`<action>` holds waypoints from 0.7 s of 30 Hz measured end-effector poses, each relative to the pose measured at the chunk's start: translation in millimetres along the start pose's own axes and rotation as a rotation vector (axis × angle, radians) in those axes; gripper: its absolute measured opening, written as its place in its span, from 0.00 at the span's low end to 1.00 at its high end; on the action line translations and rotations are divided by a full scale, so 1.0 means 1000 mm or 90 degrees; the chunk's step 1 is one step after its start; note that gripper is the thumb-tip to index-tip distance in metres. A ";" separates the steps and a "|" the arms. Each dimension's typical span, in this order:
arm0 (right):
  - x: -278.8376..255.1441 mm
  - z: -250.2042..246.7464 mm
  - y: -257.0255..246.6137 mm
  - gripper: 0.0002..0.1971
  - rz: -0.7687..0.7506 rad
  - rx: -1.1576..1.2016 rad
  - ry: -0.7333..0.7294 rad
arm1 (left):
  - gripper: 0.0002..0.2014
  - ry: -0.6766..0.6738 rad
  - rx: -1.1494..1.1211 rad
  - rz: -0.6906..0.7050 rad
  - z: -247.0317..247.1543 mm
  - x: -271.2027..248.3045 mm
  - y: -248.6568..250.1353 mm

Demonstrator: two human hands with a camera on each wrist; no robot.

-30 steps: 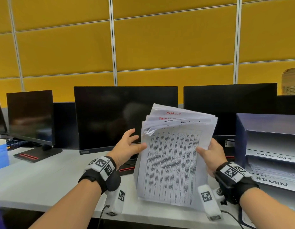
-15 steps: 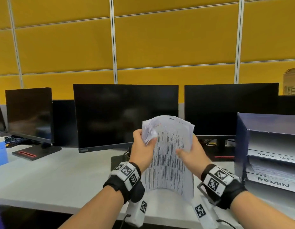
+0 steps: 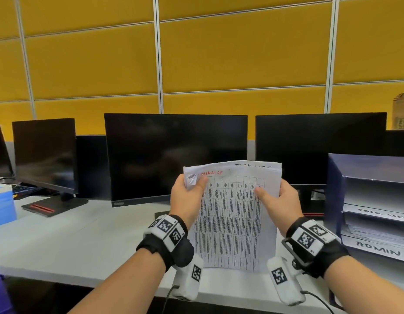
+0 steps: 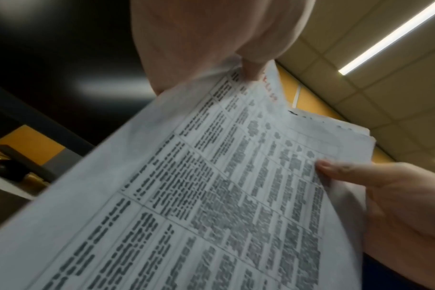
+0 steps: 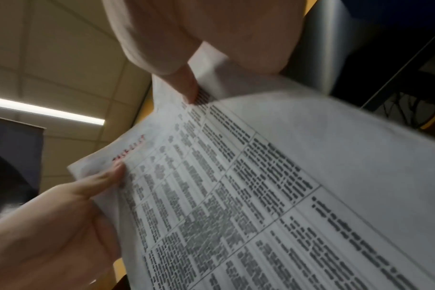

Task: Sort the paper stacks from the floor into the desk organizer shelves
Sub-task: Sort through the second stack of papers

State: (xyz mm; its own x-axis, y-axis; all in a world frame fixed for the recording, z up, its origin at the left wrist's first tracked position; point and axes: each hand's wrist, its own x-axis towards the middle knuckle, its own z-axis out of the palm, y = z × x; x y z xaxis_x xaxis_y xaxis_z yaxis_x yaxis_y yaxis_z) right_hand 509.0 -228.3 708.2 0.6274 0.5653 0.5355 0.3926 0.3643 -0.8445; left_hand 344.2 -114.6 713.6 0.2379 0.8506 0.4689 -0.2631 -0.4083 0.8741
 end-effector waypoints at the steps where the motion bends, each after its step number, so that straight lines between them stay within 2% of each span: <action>1: -0.002 0.001 -0.001 0.15 -0.009 -0.001 0.000 | 0.07 0.004 0.006 0.013 0.002 -0.001 0.001; 5: -0.003 0.008 -0.004 0.14 -0.053 -0.002 0.017 | 0.09 0.057 0.035 0.071 0.013 -0.006 0.004; 8: -0.004 0.010 0.005 0.16 -0.021 -0.028 0.001 | 0.11 0.026 0.038 -0.005 0.013 -0.010 -0.005; 10: -0.004 0.007 0.014 0.18 0.005 -0.034 0.013 | 0.12 0.004 0.079 -0.066 0.008 -0.011 -0.016; 13: -0.002 0.002 0.022 0.21 0.021 -0.041 0.037 | 0.12 -0.048 0.124 -0.114 0.001 -0.012 -0.027; 21: -0.011 -0.005 0.043 0.23 0.088 -0.162 -0.074 | 0.15 -0.171 0.272 -0.208 -0.020 -0.018 -0.069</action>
State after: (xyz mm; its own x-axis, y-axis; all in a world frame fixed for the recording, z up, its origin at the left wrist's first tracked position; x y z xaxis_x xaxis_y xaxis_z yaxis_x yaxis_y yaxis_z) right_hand 522.0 -222.2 666.1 0.6115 0.6822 0.4010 0.4747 0.0892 -0.8756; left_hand 339.2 -94.6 642.3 0.4864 0.8633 0.1345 0.2489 -0.2844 0.9258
